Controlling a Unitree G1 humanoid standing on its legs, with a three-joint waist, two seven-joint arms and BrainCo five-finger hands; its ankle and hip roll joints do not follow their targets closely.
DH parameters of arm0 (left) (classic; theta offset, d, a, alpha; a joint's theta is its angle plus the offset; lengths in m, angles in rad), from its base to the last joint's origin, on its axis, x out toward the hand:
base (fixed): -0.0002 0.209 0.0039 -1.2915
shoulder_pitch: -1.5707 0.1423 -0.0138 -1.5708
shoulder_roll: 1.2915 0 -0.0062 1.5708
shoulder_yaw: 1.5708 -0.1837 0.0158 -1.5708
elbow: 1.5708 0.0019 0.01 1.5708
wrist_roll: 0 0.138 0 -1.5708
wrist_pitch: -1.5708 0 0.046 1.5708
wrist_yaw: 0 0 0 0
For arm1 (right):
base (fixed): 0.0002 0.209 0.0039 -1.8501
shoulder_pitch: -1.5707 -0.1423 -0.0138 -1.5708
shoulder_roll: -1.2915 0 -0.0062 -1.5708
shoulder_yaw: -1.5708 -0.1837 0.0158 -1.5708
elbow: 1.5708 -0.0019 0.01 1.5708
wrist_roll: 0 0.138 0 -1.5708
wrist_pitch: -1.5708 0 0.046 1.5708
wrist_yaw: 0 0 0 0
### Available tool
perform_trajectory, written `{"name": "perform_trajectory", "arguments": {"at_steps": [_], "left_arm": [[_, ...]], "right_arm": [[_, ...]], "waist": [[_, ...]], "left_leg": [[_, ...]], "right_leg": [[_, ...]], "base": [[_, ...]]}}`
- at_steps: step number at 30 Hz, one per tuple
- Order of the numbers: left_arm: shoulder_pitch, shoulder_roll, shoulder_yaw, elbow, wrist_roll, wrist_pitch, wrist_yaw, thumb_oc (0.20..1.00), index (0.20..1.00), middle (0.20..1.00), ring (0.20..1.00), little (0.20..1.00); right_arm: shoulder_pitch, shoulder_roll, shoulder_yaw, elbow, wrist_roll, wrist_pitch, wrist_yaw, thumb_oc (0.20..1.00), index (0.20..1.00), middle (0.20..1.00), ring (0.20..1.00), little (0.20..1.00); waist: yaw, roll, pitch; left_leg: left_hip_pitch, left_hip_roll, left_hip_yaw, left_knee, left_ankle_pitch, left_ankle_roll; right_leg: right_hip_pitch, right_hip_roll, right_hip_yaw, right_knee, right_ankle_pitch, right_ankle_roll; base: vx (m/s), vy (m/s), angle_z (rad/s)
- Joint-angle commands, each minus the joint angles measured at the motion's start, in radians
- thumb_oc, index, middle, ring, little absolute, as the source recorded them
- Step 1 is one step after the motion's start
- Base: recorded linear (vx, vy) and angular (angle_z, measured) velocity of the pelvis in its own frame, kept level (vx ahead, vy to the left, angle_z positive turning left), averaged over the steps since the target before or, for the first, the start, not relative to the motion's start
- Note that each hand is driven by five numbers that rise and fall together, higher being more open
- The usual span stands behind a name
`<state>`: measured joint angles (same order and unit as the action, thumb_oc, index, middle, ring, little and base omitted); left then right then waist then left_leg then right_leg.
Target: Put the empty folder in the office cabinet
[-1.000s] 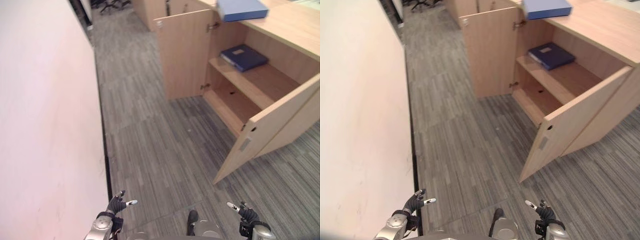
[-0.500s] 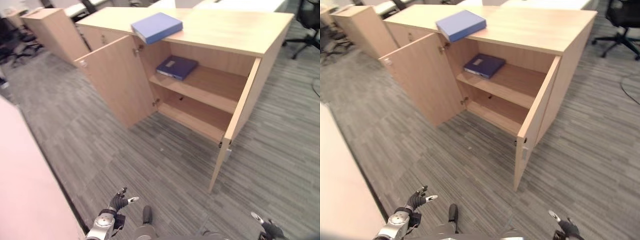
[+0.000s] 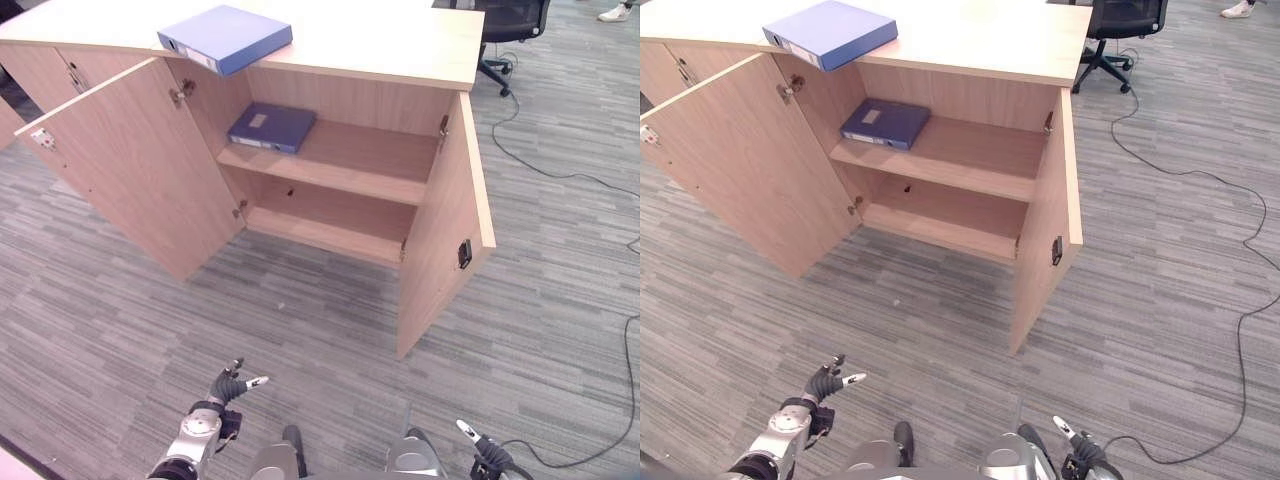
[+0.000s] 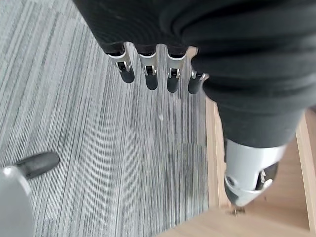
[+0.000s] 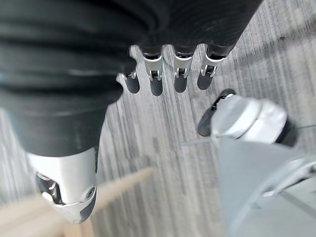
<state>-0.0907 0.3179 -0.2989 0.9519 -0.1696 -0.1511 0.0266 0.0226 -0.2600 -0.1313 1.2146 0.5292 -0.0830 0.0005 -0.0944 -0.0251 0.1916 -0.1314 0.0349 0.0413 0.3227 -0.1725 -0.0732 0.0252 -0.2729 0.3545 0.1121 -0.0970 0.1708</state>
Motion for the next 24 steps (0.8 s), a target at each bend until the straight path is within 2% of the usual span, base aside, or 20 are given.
{"name": "perform_trajectory", "arguments": {"at_steps": [1,2,3,4,5,6,8,9,10,11,12,16,18,19,20,21,22,24], "left_arm": [[0.002,0.01,0.019,-0.077,0.024,-0.032,0.001,1.0,1.0,1.0,1.0,1.0],[0.006,0.019,0.024,-0.076,0.03,-0.021,-0.005,1.0,1.0,1.0,1.0,1.0],[0.005,0.02,0.024,-0.076,0.03,-0.021,-0.005,1.0,1.0,1.0,1.0,1.0],[0.011,0.022,0.027,-0.069,0.037,-0.015,-0.008,1.0,1.0,1.0,1.0,1.0],[0.029,0.018,0.035,-0.067,0.03,-0.009,-0.016,1.0,1.0,1.0,1.0,1.0],[0.029,0.018,0.036,-0.068,0.03,-0.009,-0.016,1.0,1.0,1.0,1.0,1.0],[0.046,0.015,0.05,-0.051,0.029,-0.005,-0.016,1.0,1.0,1.0,1.0,1.0],[0.054,0.012,0.061,-0.036,0.032,0.003,-0.019,1.0,1.0,1.0,1.0,1.0],[0.055,0.011,0.061,-0.036,0.033,0.003,-0.019,1.0,1.0,1.0,1.0,1.0],[0.058,0.003,0.061,-0.033,0.034,0.007,-0.026,1.0,1.0,1.0,1.0,1.0],[0.06,-0.01,0.058,-0.029,0.037,0.005,-0.032,1.0,1.0,1.0,1.0,1.0],[0.062,-0.03,0.062,-0.029,0.025,-0.006,-0.03,1.0,1.0,1.0,1.0,1.0],[0.055,-0.037,0.067,-0.035,0.006,-0.008,-0.028,1.0,1.0,1.0,1.0,1.0],[0.052,-0.036,0.064,-0.046,-0.003,-0.01,-0.028,1.0,1.0,1.0,1.0,1.0],[0.046,-0.037,0.064,-0.066,-0.008,-0.013,-0.019,1.0,1.0,1.0,1.0,1.0],[0.047,-0.039,0.065,-0.068,-0.013,-0.015,-0.015,1.0,1.0,1.0,1.0,1.0],[0.047,-0.04,0.065,-0.068,-0.013,-0.015,-0.015,1.0,1.0,1.0,1.0,1.0],[0.059,-0.038,0.075,-0.068,-0.016,-0.018,-0.012,1.0,1.0,1.0,1.0,1.0]], "right_arm": [[0.002,-0.047,0.034,-0.026,0.001,-0.009,-0.005,1.0,1.0,1.0,1.0,1.0],[-0.006,-0.033,0.045,-0.032,0.0,-0.009,-0.006,1.0,1.0,1.0,1.0,1.0],[-0.006,-0.033,0.045,-0.032,0.0,-0.009,-0.006,1.0,1.0,1.0,1.0,1.0],[-0.012,-0.026,0.054,-0.029,-0.001,-0.008,-0.004,1.0,1.0,1.0,1.0,1.0],[-0.01,-0.018,0.066,-0.026,-0.001,-0.009,0.002,1.0,1.0,1.0,1.0,1.0],[-0.011,-0.019,0.067,-0.026,-0.001,-0.009,0.002,1.0,1.0,1.0,1.0,1.0],[-0.006,-0.014,0.087,-0.027,-0.013,-0.011,0.009,1.0,1.0,1.0,1.0,1.0],[0.002,-0.01,0.106,-0.02,-0.032,-0.012,0.009,1.0,1.0,1.0,1.0,1.0],[0.002,-0.01,0.106,-0.019,-0.032,-0.012,0.01,1.0,1.0,1.0,1.0,1.0],[0.013,-0.009,0.107,-0.009,-0.037,-0.012,0.011,1.0,1.0,1.0,1.0,1.0],[0.032,-0.014,0.101,0.002,-0.037,-0.012,0.006,1.0,1.0,1.0,1.0,1.0],[0.036,-0.033,0.091,0.025,-0.037,-0.012,-0.001,1.0,1.0,1.0,1.0,1.0],[0.03,-0.048,0.084,0.03,-0.041,-0.01,-0.004,1.0,1.0,1.0,1.0,1.0],[0.03,-0.055,0.084,0.027,-0.039,-0.009,-0.004,1.0,1.0,1.0,1.0,1.0],[0.012,-0.079,0.093,0.038,-0.045,-0.004,-0.008,1.0,1.0,1.0,1.0,1.0],[0.004,-0.087,0.091,0.048,-0.049,0.0,-0.013,1.0,1.0,1.0,1.0,1.0],[0.004,-0.088,0.091,0.048,-0.049,0.0,-0.013,1.0,1.0,1.0,1.0,1.0],[0.01,-0.091,0.081,0.048,-0.048,0.005,-0.013,1.0,1.0,1.0,1.0,1.0]], "waist": [[-0.002,0.047,-0.046],[0.023,0.045,-0.035],[0.021,0.046,-0.037],[0.033,0.045,-0.035],[0.039,0.047,-0.03],[0.039,0.049,-0.031],[0.048,0.051,-0.014],[0.055,0.051,-0.008],[0.053,0.052,-0.007],[0.045,0.054,0.004],[0.042,0.047,0.001],[0.04,0.056,-0.01],[0.036,0.054,0.002],[0.038,0.052,0.017],[0.055,0.051,0.037],[0.055,0.051,0.04],[0.055,0.053,0.041],[0.055,0.048,0.033]], "left_leg": [[0.165,0.171,-0.004,-0.41,0.229,-0.096],[0.189,0.128,0.05,-0.41,0.195,-0.07],[0.183,0.128,0.047,-0.41,0.199,-0.069],[0.193,0.111,0.082,-0.41,0.193,-0.054],[0.217,0.088,0.117,-0.41,0.176,-0.028],[0.215,0.091,0.118,-0.41,0.179,-0.029],[0.236,0.062,0.138,-0.41,0.166,-0.002],[0.24,0.039,0.168,-0.41,0.162,0.011],[0.242,0.041,0.166,-0.41,0.16,0.01],[0.256,0.021,0.179,-0.41,0.16,0.015],[0.269,0.002,0.188,-0.41,0.156,0.01],[0.26,0.004,0.22,-0.38,0.162,-0.012],[0.202,0.021,0.247,-0.236,0.141,-0.051],[0.156,0.037,0.242,-0.14,0.159,-0.072],[0.082,0.043,0.182,-0.017,0.227,-0.11],[0.064,0.078,0.172,-0.001,0.245,-0.121],[0.063,0.08,0.17,0.003,0.242,-0.122],[0.081,0.164,0.192,-0.051,0.243,-0.11]], "right_leg": [[-0.079,-0.094,-0.081,0.082,0.263,0.091],[-0.111,-0.148,-0.304,0.142,0.277,0.06],[-0.111,-0.148,-0.307,0.136,0.283,0.059],[-0.114,-0.153,-0.422,0.171,0.273,0.046],[-0.125,-0.077,-0.5,0.225,0.193,0.034],[-0.126,-0.074,-0.501,0.222,0.196,0.032],[-0.146,0.045,-0.561,0.235,0.127,0.014],[-0.152,0.114,-0.676,0.206,0.1,-0.01],[-0.15,0.115,-0.678,0.206,0.097,-0.011],[-0.149,0.149,-0.737,0.191,0.088,-0.025],[-0.082,0.157,-0.727,0.087,0.068,-0.055],[-0.009,0.172,-0.696,-0.037,0.07,-0.076],[0.02,0.159,-0.684,-0.079,0.071,-0.085],[0.031,0.158,-0.668,-0.089,0.069,-0.096],[0.054,0.161,-0.627,-0.114,0.059,-0.115],[0.062,0.148,-0.628,-0.119,0.058,-0.112],[0.064,0.15,-0.629,-0.119,0.058,-0.113],[0.09,0.119,-0.635,-0.134,0.055,-0.091]], "base": [[-0.01,0.712,-0.67],[-0.06,0.533,-0.78],[-0.01,0.583,-1.08],[0.0,0.53,-0.95],[0.0,0.524,-0.53],[0.02,0.421,-0.36],[-0.01,0.315,-0.56],[-0.04,0.27,-0.27],[-0.04,0.27,-0.12],[0.02,0.134,-0.22],[0.01,0.137,-0.08],[0.02,0.015,0.14],[-0.07,0.001,-0.33],[-0.11,0.01,-0.25],[-0.06,0.051,-0.17],[-0.02,0.057,-0.04],[0.04,0.086,-0.07],[0.11,0.146,-0.01]]}}
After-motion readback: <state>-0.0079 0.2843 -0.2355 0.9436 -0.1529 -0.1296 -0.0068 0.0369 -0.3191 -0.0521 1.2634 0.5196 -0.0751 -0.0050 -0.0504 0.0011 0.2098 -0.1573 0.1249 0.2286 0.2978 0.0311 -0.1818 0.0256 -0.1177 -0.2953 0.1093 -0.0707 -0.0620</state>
